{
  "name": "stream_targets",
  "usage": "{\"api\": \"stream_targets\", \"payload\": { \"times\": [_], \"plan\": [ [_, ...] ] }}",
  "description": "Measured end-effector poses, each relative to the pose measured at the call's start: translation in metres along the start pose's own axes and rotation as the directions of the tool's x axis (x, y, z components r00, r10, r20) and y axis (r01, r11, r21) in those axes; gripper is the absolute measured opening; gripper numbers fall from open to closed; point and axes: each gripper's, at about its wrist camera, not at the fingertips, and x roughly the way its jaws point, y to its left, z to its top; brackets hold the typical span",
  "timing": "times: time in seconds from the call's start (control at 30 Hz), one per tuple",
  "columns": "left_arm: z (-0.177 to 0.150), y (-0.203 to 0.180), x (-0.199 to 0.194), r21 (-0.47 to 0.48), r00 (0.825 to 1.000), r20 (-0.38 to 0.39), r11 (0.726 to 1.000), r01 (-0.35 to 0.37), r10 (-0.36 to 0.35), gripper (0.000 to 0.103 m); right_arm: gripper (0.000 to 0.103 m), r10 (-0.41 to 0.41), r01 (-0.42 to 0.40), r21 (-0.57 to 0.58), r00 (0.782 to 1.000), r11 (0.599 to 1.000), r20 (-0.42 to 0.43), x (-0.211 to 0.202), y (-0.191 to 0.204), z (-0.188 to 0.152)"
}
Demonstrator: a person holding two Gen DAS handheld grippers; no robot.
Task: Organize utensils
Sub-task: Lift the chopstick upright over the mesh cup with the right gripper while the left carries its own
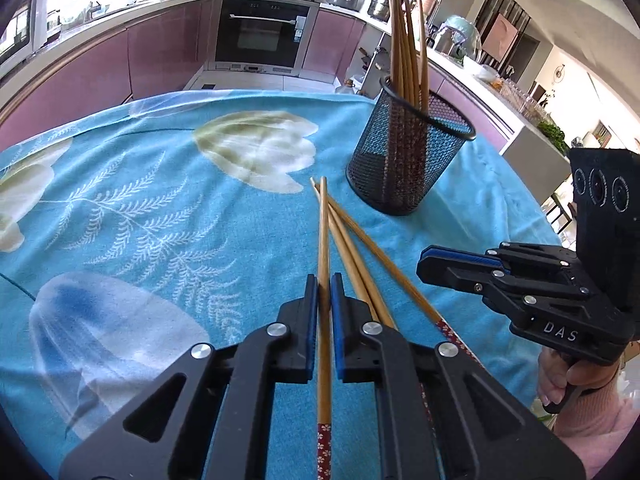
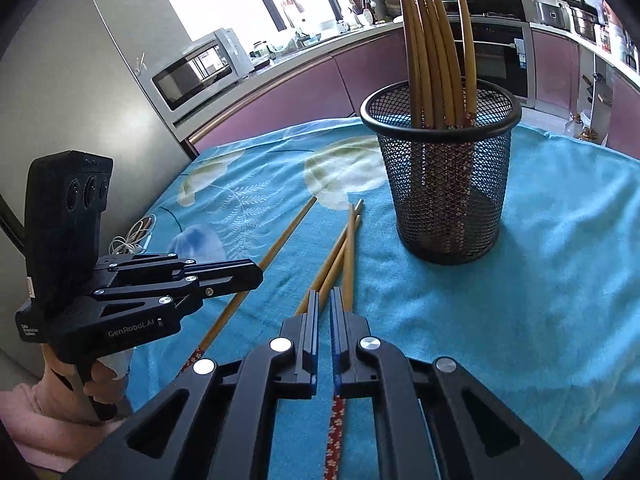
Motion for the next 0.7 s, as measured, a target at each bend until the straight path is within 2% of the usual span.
{"api": "stream_targets", "payload": {
  "times": [0.17,0.23,0.3,0.4,0.53,0.6,0.7],
  "plan": [
    [0.001,-0.001,-0.011,0.008,1.000,0.018,1.000,0.015,-0.015,0.007,0.005,-0.031,0.031,-0.021,0.999,0.999,-0.006,-0.002,0.004,0.000],
    [0.000,0.000,-0.008,0.005,1.000,0.007,1.000,0.009,-0.009,0.007,0.010,-0.064,0.063,-0.027,0.997,0.998,-0.035,0.006,0.004,0.001],
    [-0.002,0.002,-0.002,-0.001,1.000,-0.010,1.000,0.007,-0.007,0.007,0.023,-0.104,0.102,-0.051,0.994,0.993,-0.043,0.013,0.007,0.001],
    [-0.005,0.003,0.007,0.001,0.999,-0.032,1.000,-0.009,0.009,0.007,0.023,-0.171,0.164,-0.094,0.983,0.982,-0.061,0.027,0.011,0.001],
    [-0.008,0.006,0.019,0.005,0.998,-0.062,0.999,-0.031,0.032,0.008,0.022,-0.213,0.201,-0.138,0.974,0.970,-0.074,0.040,0.013,0.002],
    [-0.009,0.007,0.023,0.010,0.997,-0.068,0.999,-0.036,0.036,0.008,0.015,-0.232,0.219,-0.153,0.970,0.964,-0.073,0.040,0.014,0.002],
    [-0.007,0.005,0.024,0.032,0.997,-0.067,0.999,-0.044,0.046,0.011,0.007,-0.208,0.197,-0.132,0.975,0.972,-0.081,0.039,0.009,0.003]
  ]
}}
